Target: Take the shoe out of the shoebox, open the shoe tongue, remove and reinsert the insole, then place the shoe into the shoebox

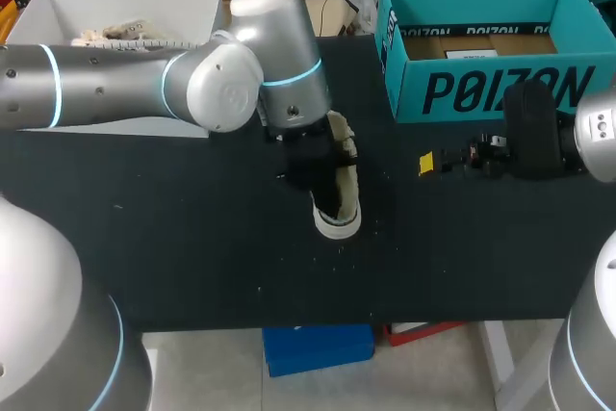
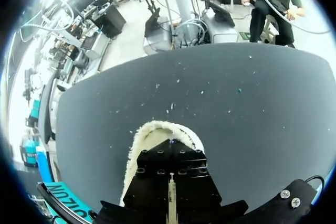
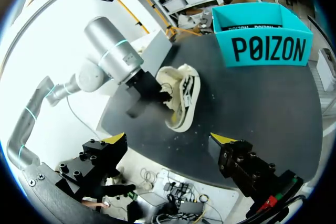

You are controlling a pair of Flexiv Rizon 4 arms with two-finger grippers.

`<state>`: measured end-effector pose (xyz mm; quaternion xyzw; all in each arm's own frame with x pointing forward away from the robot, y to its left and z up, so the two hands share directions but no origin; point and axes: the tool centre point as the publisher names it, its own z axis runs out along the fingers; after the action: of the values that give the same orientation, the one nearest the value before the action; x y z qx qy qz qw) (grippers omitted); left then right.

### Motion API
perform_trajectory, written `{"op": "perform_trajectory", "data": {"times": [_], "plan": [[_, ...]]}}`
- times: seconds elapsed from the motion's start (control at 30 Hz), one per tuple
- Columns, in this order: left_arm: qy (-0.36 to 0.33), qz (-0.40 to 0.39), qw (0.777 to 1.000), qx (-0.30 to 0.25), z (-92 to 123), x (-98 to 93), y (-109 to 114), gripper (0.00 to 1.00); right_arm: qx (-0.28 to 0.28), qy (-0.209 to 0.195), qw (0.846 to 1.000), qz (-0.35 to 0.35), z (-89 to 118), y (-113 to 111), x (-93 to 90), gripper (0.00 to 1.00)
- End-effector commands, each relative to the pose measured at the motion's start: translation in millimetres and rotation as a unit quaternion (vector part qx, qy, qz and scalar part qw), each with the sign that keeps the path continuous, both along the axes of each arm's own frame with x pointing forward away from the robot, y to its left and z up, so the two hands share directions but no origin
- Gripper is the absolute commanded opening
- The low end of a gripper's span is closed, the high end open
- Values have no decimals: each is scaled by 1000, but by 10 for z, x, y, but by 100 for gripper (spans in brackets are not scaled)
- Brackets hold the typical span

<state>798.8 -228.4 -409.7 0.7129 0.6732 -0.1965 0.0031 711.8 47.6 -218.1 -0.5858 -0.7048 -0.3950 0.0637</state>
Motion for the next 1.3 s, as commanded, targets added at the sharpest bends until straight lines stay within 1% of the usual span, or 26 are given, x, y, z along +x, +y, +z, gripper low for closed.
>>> {"op": "perform_trajectory", "data": {"times": [0.03, 0.17, 0.27, 0.3, 0.33, 0.37, 0.4, 0.43, 0.53, 0.6, 0.67, 0.73, 0.77, 0.83, 0.9, 0.93, 1.1, 1.2, 1.3], "plan": [[-9, 6, 1000, -20, 123, 12, -23, 0, 1, -1, 1000, 0, -10, 3, -9, 100], [4, 32, 994, -102, 451, 27, -16, 0, 1, -1, 1000, 0, -10, 3, -9, 100], [18, 65, 981, -181, 757, 51, 4, 0, 1, -1, 1000, 0, -10, 3, -9, 100], [17, 74, 977, -199, 822, 70, 14, 0, 1, -1, 1000, 0, -10, 3, -9, 100], [22, 97, 966, -240, 949, 126, 39, 0, 1, -1, 1000, 0, -10, 3, -9, 100], [13, 111, 958, -264, 1031, 182, 68, 0, 1, -1, 1000, 0, -10, 3, -9, 100], [4, 134, 945, -298, 1119, 237, 88, 0, 1, -1, 1000, 0, -10, 3, -9, 100], [17, 162, 927, -336, 1208, 300, 109, 0, 1, -1, 1000, 0, -10, 3, -9, 100], [7, 220, 892, -394, 1356, 512, 185, 0, 1, -1, 1000, 0, -10, 3, -9, 100], [10, 266, 863, -431, 1430, 664, 224, 0, 1, -1, 1000, 0, -10, 3, -9, 100], [-7, 302, 849, -434, 1459, 822, 270, 0, 1, -1, 1000, 0, -10, 3, -9, 100], [-26, 323, 846, -424, 1465, 962, 318, 0, 1, -1, 1000, 0, -10, 3, -9, 100], [-40, 329, 848, -414, 1459, 1034, 340, 0, 1, -1, 1000, 0, -10, 3, -9, 100], [-44, 343, 848, -402, 1446, 1149, 357, 0, 1, -1, 1000, 0, -10, 3, -9, 100], [-62, 343, 856, -381, 1423, 1265, 361, 0, 1, -1, 1000, 0, -10, 3, -9, 100], [-63, 349, 855, -378, 1413, 1323, 360, 0, 1, -1, 1000, 0, -10, 3, -9, 100], [-93, 352, 866, -344, 1339, 1633, 312, 0, 1, -1, 1000, 0, -10, 3, -9, 100], [-91, 347, 875, -325, 1243, 1719, 247, 0, 1, -1, 1000, 0, -10, 3, -9, 100], [-78, 339, 881, -321, 1158, 1717, 160, 0, 1, -1, 1000, 0, -10, 3, -9, 100]]}}
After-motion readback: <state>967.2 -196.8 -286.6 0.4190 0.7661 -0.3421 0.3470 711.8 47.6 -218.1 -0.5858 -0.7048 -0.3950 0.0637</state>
